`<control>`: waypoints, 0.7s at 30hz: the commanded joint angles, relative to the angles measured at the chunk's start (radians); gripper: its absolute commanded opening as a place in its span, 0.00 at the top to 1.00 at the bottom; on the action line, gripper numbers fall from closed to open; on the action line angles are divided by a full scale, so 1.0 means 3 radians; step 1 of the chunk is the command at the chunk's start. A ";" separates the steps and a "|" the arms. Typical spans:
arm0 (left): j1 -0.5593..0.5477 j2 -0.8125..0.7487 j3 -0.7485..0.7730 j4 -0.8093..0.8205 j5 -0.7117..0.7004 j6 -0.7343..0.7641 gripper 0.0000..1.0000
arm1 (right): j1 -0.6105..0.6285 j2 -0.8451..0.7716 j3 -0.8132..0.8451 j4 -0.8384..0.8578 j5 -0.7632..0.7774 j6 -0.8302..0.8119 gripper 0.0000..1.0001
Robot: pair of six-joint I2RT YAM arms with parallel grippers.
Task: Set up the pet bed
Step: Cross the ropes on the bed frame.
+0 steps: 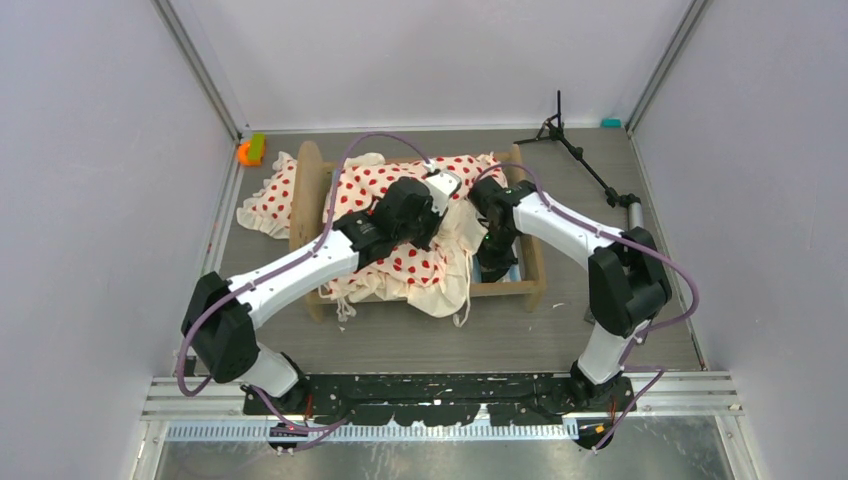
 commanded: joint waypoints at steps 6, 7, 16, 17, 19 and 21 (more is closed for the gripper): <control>0.0018 0.0094 -0.0193 0.0250 -0.0042 -0.0131 1.00 | 0.0040 0.0358 0.0109 -0.0238 -0.0326 -0.0296 1.00; 0.0014 0.0094 -0.0192 0.0253 -0.0046 -0.0131 1.00 | 0.0038 0.0347 0.0120 -0.0249 -0.0349 -0.0307 1.00; 0.0016 0.0157 -0.0184 0.0266 -0.0067 -0.0126 1.00 | 0.0046 0.0293 -0.0025 -0.0281 -0.0340 -0.0370 1.00; 0.0014 0.0166 -0.0187 0.0270 -0.0085 -0.0131 1.00 | 0.0046 0.0333 -0.0068 -0.0273 -0.0272 -0.0370 1.00; 0.0014 0.0183 -0.0205 0.0288 -0.0105 -0.0131 1.00 | 0.0049 0.0425 -0.0146 -0.0242 -0.0088 -0.0333 1.00; 0.0015 0.0198 -0.0219 0.0304 -0.0113 -0.0131 1.00 | 0.0047 0.0511 -0.0218 -0.0166 0.0075 -0.0256 1.00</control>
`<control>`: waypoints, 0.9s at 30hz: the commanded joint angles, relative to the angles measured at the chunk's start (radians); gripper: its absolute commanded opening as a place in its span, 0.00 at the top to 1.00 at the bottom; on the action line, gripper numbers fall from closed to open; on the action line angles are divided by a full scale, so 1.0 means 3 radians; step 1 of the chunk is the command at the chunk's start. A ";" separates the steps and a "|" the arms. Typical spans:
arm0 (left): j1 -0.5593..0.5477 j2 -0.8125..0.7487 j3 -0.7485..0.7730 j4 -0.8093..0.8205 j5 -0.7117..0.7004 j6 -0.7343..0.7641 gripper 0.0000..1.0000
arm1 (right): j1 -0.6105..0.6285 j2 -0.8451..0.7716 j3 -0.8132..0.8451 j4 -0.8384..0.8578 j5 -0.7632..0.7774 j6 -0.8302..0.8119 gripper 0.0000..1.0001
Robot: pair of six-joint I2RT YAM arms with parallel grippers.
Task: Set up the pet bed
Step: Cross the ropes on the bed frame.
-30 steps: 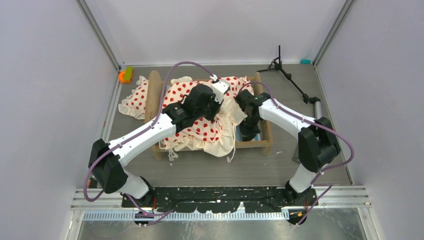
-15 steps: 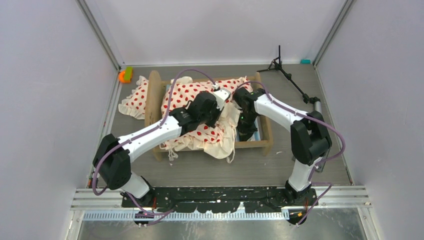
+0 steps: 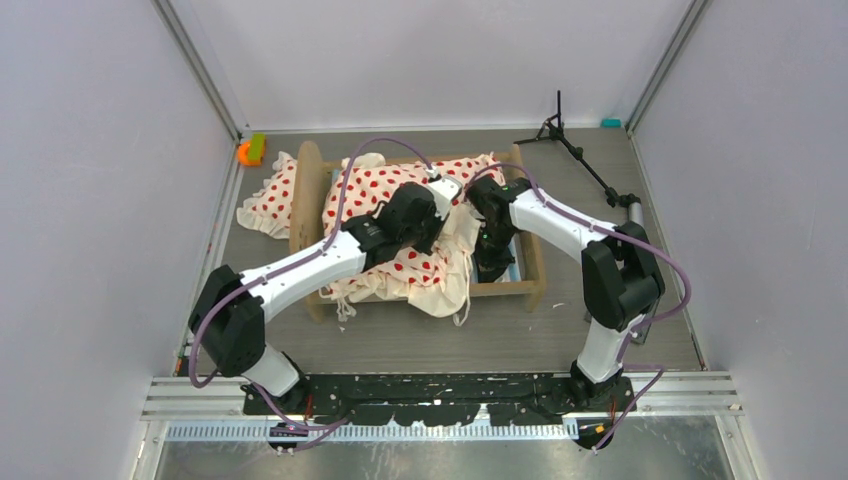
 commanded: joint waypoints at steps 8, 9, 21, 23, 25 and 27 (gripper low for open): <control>0.0016 0.0112 -0.0043 0.0141 -0.0069 -0.0049 1.00 | 0.0074 0.0501 -0.0394 0.0080 0.0966 0.0205 1.00; 0.0016 0.0114 -0.0042 0.0140 -0.0072 -0.0046 1.00 | 0.0072 0.0476 -0.0373 0.0086 0.1022 0.0232 1.00; 0.0015 0.0056 -0.0048 0.0128 -0.0101 -0.0024 1.00 | 0.0052 -0.0761 0.0196 0.0027 0.0992 0.0422 0.74; 0.0014 0.0063 -0.0042 0.0125 -0.0090 -0.0028 1.00 | 0.0048 -0.0829 0.0278 -0.0092 0.0999 0.0406 0.70; 0.0017 0.0067 -0.0037 0.0124 -0.0080 -0.0031 1.00 | 0.0038 -0.0887 0.0306 -0.0188 0.1018 0.0378 0.65; 0.0014 0.0064 -0.0037 0.0125 -0.0075 -0.0038 1.00 | 0.0009 -0.0962 0.0277 -0.0211 0.1086 0.0338 0.60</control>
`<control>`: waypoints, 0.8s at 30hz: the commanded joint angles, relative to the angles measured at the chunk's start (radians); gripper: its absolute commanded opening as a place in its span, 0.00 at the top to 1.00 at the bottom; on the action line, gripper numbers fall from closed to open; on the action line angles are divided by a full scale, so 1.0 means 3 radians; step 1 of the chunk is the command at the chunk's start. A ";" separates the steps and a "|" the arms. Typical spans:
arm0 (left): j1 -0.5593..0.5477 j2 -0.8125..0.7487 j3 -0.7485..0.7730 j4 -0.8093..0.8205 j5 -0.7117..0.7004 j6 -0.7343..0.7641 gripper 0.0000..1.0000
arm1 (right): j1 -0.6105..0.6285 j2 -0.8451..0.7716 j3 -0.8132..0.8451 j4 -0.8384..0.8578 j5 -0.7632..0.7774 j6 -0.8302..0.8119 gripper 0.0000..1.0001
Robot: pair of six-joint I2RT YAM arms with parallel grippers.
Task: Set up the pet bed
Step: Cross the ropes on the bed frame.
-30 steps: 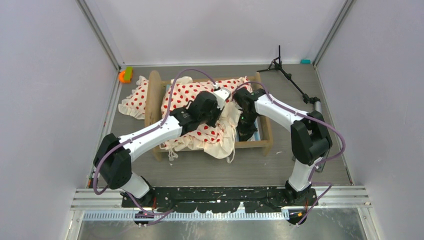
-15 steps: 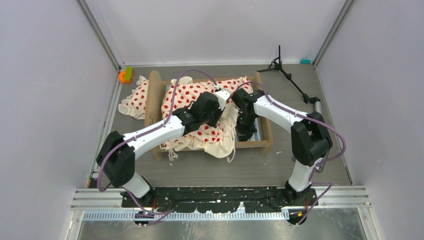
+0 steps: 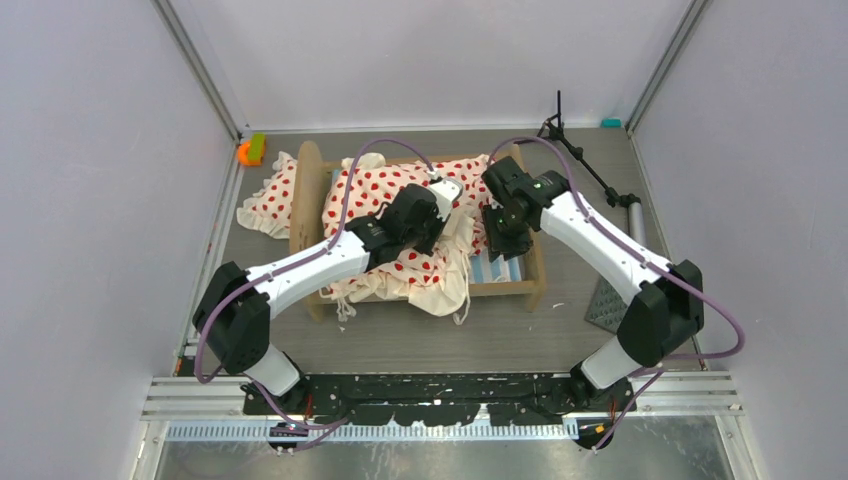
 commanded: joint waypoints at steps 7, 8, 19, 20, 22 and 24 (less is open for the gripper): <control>0.0017 -0.0119 -0.0015 0.0021 -0.0037 -0.0020 1.00 | -0.0252 -0.0582 -0.0007 0.0111 -0.0109 -0.0691 0.53; 0.0018 -0.0131 -0.0016 0.0015 -0.0037 -0.0019 1.00 | -0.0256 -0.0696 -0.0075 0.0243 -0.0290 -0.0844 0.52; 0.0016 -0.0182 -0.0010 -0.0091 0.0032 0.0001 1.00 | -0.0281 -0.1387 -0.0656 0.0365 -0.2038 -0.3485 0.33; 0.0018 -0.0198 -0.0028 -0.0085 0.0037 -0.0003 1.00 | -0.0284 -0.1235 -0.0528 0.0135 -0.2021 -0.3660 0.33; 0.0018 -0.0233 -0.0066 -0.0063 0.0039 -0.0016 1.00 | -0.0280 -0.0902 -0.0330 -0.0317 -0.1990 -0.4039 0.33; 0.0018 -0.0260 -0.0086 -0.0055 0.0036 -0.0028 1.00 | -0.0264 -0.0707 -0.0295 -0.0445 -0.1900 -0.4224 0.32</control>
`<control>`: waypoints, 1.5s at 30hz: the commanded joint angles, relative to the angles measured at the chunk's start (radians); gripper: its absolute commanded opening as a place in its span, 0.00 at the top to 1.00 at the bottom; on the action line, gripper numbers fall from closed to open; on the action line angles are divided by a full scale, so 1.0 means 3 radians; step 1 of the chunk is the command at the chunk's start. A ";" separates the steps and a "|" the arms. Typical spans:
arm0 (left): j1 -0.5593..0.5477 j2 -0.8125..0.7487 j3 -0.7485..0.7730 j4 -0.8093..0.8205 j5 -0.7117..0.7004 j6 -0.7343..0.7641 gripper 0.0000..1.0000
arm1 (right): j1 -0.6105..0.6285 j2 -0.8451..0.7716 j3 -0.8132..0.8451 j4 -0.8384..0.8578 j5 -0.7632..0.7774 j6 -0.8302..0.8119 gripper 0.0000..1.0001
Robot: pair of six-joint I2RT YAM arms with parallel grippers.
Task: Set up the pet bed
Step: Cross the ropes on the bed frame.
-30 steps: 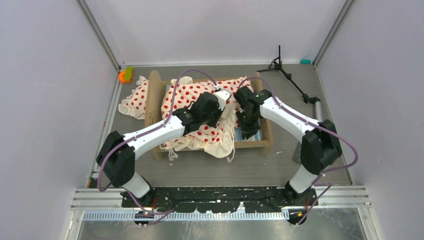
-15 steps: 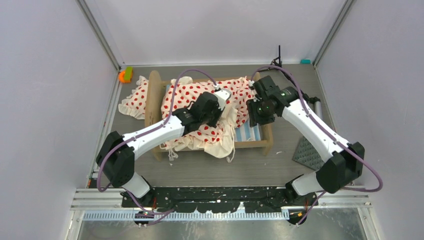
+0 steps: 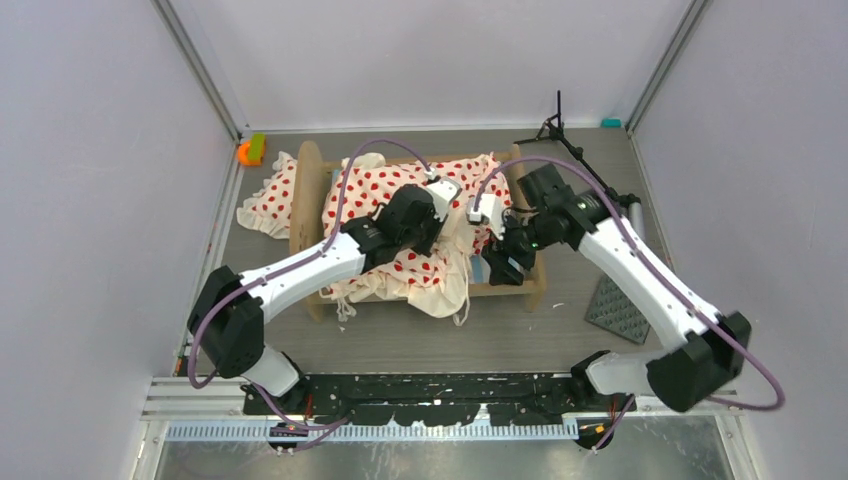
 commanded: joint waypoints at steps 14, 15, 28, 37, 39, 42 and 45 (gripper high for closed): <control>0.0018 -0.0225 -0.0119 -0.0053 -0.0006 -0.0001 1.00 | 0.0044 0.0441 -0.0502 0.0309 -0.0010 -0.1073 0.31; 0.0017 -0.0227 -0.0122 -0.0056 -0.0007 -0.0001 1.00 | 0.0055 0.0449 -0.0532 0.0326 -0.0002 -0.1071 0.31; 0.0018 -0.0242 -0.0164 -0.0010 -0.0058 0.0022 1.00 | 0.0283 0.0641 -0.0690 0.0390 0.0100 -0.1045 0.40; 0.0017 -0.0216 -0.0140 -0.0010 -0.0061 0.0039 1.00 | 0.0318 0.0595 -0.0507 -0.0106 -0.0217 -0.1234 0.63; 0.0018 -0.0203 -0.0135 -0.0009 -0.0059 0.0039 1.00 | 0.0328 0.0578 -0.0474 -0.0175 -0.0259 -0.1242 0.63; 0.0018 -0.0188 -0.0123 -0.0009 -0.0039 0.0027 1.00 | 0.0342 0.0589 -0.0450 -0.0247 -0.0284 -0.1243 0.63; 0.0018 -0.0174 -0.0119 -0.0010 -0.0039 0.0024 1.00 | 0.0369 0.0652 -0.0500 -0.0235 -0.0203 -0.1213 0.63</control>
